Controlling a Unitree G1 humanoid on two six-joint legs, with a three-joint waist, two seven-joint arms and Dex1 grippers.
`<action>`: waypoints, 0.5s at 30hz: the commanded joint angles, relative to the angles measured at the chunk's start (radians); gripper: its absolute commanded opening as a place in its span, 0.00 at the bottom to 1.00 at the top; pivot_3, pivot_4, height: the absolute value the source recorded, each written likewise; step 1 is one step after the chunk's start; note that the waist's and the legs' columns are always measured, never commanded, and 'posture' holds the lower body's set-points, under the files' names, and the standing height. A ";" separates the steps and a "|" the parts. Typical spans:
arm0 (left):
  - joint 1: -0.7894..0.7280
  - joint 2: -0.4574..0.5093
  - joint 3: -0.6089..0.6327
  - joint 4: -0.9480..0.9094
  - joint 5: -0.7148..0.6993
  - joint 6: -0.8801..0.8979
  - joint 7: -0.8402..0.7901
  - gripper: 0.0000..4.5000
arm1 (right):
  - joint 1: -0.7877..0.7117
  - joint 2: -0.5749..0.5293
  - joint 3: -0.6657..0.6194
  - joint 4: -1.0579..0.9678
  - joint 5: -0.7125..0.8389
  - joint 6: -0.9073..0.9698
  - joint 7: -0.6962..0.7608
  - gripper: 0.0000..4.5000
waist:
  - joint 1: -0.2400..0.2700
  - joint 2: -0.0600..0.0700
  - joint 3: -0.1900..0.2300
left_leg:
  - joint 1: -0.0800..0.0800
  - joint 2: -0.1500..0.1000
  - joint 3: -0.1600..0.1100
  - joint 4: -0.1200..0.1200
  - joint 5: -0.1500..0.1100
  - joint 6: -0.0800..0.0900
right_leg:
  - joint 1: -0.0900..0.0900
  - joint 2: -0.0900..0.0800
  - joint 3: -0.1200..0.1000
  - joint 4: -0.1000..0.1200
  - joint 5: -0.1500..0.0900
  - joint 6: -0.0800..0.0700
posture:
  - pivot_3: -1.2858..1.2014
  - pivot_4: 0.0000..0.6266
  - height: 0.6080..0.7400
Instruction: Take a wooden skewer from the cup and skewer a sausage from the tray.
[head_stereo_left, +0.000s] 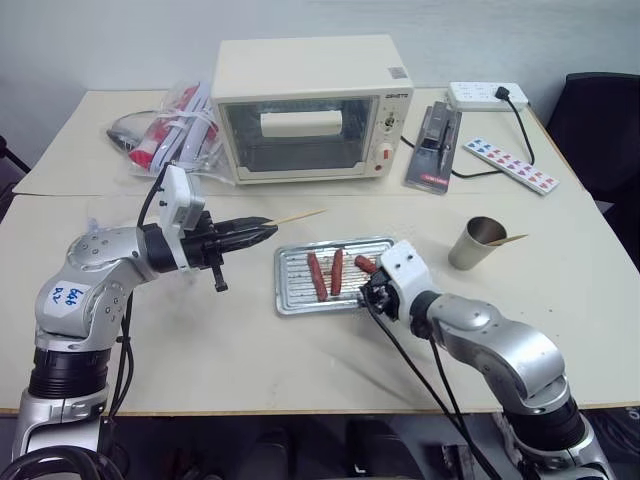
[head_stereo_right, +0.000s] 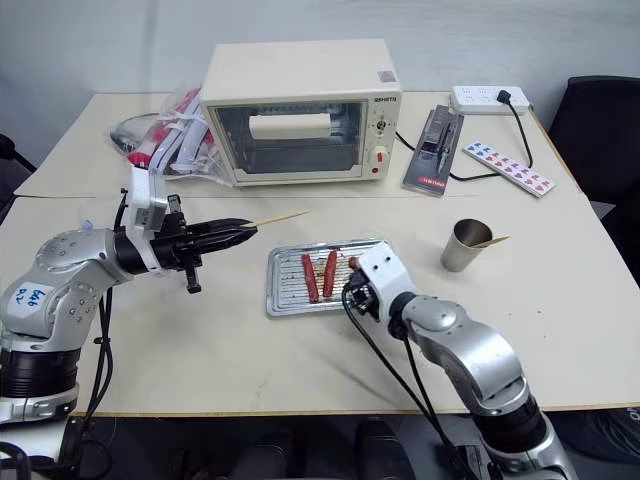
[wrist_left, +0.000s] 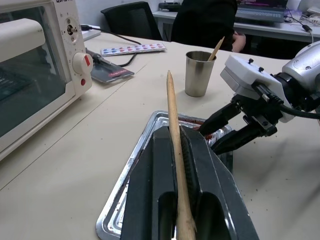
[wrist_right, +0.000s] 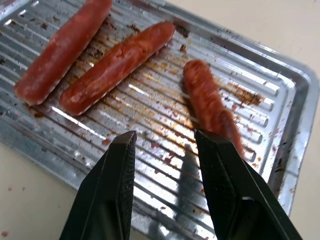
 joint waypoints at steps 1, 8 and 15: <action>-0.007 0.010 0.016 -0.018 0.000 -0.012 0.002 0.00 | -0.011 -0.012 -0.031 0.006 -0.025 -0.030 0.017 0.43 | 0.000 0.000 0.000 | 0.000 0.000 0.000 0.000 0.000 0.000 | 0.000 0.000 0.000 0.000 0.000 0.000 | 0.52 0.24 1.00; -0.003 0.007 0.016 -0.020 0.000 -0.017 0.002 0.00 | -0.029 -0.029 -0.037 0.003 -0.038 -0.036 0.053 0.43 | 0.000 0.000 0.000 | 0.000 0.000 0.000 0.000 0.000 0.000 | 0.000 0.000 0.000 0.000 0.000 0.000 | 0.52 0.24 1.00; 0.000 0.007 0.022 -0.023 -0.004 -0.017 0.006 0.00 | -0.020 -0.080 -0.006 0.058 -0.094 -0.109 0.097 0.43 | 0.000 0.000 0.000 | 0.000 0.000 0.000 0.000 0.000 0.000 | 0.000 0.000 0.000 0.000 0.000 0.000 | 0.52 0.24 1.00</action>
